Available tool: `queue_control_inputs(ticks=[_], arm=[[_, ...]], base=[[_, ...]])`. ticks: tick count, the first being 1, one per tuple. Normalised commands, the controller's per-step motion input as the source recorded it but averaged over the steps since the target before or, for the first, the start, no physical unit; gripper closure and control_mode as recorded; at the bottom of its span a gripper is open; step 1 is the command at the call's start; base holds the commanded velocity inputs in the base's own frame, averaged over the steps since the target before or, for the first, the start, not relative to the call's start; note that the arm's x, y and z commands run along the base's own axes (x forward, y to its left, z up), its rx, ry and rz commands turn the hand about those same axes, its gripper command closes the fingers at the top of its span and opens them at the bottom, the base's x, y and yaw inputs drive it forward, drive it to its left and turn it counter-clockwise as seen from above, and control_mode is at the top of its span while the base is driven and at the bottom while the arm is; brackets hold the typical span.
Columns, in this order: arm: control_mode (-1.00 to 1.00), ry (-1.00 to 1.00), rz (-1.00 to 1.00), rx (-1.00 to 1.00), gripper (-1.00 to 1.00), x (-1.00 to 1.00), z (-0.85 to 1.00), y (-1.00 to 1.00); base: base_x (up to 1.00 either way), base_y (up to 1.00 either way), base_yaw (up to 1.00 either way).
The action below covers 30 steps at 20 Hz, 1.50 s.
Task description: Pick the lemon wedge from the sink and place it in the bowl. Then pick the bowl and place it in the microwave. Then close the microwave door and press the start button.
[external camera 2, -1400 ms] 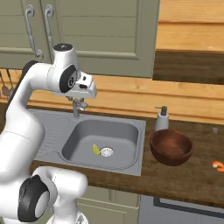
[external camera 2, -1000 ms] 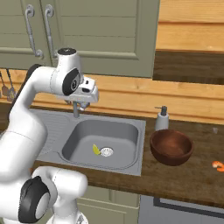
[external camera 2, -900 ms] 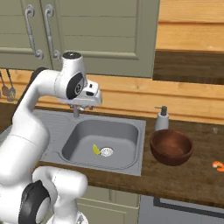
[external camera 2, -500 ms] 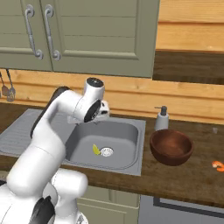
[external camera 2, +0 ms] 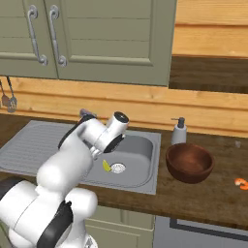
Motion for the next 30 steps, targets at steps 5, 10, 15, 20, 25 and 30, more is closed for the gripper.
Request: queue_control_inputs(ticks=[5,10,15,20,25,30], arm=[[-1.00,0.09,0.25,0.10,-1.00,0.26,-0.49,0.01],[-1.00,0.00,0.07,0.20,-1.00,0.09,-0.55,0.00],[-1.00,-0.10,0.02,0.08,-1.00,0.31,-0.53,0.01],[-1.00,-0.07,0.00,0.01,-1.00,0.57,-0.22,0.00],[-1.00,0.06,0.02,0.05,-1.00,0.81,-0.24,0.03],[-1.00,0.12,0.10,0.07,-1.00,0.49,-0.39,0.05]], base=[[0.00,0.00,0.00],[0.00,0.00,0.00],[0.00,0.00,0.00],[0.00,0.00,0.00],[0.00,0.00,0.00],[0.00,0.00,0.00]])
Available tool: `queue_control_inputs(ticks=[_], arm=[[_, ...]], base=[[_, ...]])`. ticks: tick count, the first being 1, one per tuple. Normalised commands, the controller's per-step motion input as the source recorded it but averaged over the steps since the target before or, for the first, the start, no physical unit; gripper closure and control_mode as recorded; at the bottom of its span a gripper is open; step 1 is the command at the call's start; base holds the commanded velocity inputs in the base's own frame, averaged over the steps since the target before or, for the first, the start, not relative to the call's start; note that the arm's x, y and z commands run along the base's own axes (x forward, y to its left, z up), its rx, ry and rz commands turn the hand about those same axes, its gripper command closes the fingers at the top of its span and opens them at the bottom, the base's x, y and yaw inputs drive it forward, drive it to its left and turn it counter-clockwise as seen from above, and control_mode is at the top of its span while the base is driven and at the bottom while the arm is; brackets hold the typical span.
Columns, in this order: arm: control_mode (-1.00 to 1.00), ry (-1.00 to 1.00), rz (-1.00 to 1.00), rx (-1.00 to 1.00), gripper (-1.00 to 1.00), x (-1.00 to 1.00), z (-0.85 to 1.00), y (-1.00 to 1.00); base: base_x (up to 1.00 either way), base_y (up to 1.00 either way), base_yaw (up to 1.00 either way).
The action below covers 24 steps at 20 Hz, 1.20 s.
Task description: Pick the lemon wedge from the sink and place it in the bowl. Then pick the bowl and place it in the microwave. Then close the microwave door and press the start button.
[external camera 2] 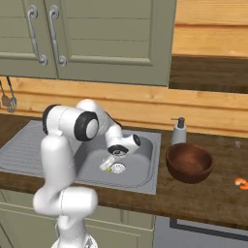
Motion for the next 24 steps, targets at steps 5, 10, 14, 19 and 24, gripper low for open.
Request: queue_control_inputs(ticks=[5,10,14,19,24], arm=[[-1.00,0.02,0.06,0.00,-1.00,0.14,-0.58,0.16],[-1.00,0.00,0.01,0.00,-1.00,0.16,-0.55,0.37],[-1.00,0.00,0.00,0.00,-1.00,0.37,-0.44,0.07],[-1.00,0.00,-0.01,0.00,-1.00,0.23,-0.16,0.00],[-1.00,-0.08,-0.01,0.00,-1.00,0.07,-0.03,0.00]], base=[[0.00,0.00,0.00],[0.00,0.00,0.00],[0.00,0.00,0.00],[0.00,0.00,0.00],[0.00,0.00,0.00]])
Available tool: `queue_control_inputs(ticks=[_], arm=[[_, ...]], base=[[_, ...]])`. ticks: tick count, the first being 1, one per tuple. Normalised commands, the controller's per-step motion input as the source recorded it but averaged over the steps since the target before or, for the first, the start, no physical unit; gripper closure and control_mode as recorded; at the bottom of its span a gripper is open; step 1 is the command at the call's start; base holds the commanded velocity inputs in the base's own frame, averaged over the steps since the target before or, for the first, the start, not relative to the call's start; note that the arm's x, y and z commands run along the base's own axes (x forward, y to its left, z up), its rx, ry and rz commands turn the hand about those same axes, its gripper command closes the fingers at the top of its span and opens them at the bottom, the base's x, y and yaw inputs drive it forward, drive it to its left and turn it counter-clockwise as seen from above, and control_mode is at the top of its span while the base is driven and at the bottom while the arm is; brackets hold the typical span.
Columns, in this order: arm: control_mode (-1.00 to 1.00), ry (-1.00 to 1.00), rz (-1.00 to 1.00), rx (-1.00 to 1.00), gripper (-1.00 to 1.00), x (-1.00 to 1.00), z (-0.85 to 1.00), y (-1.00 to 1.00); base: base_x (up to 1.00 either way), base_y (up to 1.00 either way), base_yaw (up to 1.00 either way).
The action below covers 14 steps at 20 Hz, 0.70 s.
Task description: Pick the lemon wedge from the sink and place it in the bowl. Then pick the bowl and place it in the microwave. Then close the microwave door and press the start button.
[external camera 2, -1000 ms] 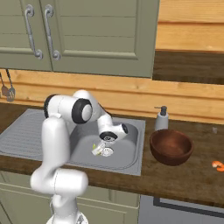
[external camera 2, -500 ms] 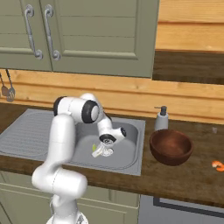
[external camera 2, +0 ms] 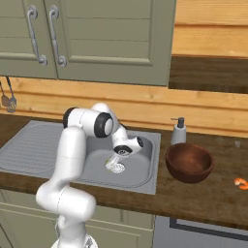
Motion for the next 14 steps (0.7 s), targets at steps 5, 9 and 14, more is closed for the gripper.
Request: queue_control_inputs(ticks=[5,9,14], arm=[[-1.00,-0.14,0.00,-0.01,-1.00,-0.05,-0.19,0.01],[-1.00,-0.11,0.00,-0.07,-1.00,0.00,-0.53,0.00],[-1.00,-0.15,0.00,-0.08,-1.00,0.00,-0.31,-0.04]], base=[[0.00,0.00,0.00],[0.00,0.00,0.00],[0.00,0.00,0.00]])
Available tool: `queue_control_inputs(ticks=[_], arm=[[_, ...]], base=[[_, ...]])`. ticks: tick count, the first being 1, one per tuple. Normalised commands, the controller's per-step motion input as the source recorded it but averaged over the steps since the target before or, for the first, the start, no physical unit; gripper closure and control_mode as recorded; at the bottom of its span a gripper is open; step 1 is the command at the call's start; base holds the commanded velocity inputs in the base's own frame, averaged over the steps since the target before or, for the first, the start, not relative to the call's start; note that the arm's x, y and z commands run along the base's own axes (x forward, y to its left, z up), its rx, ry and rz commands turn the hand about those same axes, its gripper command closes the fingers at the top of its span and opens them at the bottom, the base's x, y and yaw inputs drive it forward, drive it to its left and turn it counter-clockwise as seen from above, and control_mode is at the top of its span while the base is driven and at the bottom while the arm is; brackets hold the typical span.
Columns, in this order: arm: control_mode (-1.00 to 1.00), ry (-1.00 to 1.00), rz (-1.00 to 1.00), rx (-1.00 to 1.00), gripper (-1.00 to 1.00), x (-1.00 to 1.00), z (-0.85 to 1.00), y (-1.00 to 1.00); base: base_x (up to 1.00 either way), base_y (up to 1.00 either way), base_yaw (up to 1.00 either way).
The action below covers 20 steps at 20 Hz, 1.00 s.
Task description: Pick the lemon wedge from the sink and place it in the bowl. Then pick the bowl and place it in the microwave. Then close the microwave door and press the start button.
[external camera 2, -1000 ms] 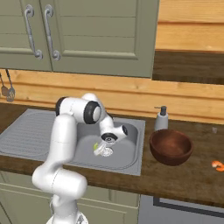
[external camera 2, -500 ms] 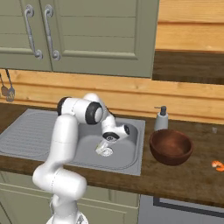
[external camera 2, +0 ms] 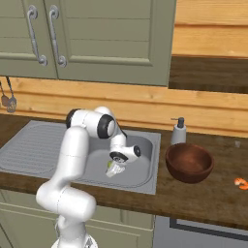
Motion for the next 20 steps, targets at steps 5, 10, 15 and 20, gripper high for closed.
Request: queue_control_inputs(ticks=[5,10,15,20], arm=[[-1.00,-0.14,0.00,-0.08,-1.00,0.06,-0.17,-0.08],[-1.00,-0.05,0.00,-0.07,1.00,0.20,-0.31,0.00],[-1.00,-0.01,0.00,-0.01,1.00,0.01,-0.07,-0.03],[-1.00,0.00,0.00,0.00,1.00,0.00,0.05,-0.18]], base=[[0.00,0.00,0.00],[0.00,0.00,0.00],[0.00,0.00,0.00],[0.00,0.00,0.00]])
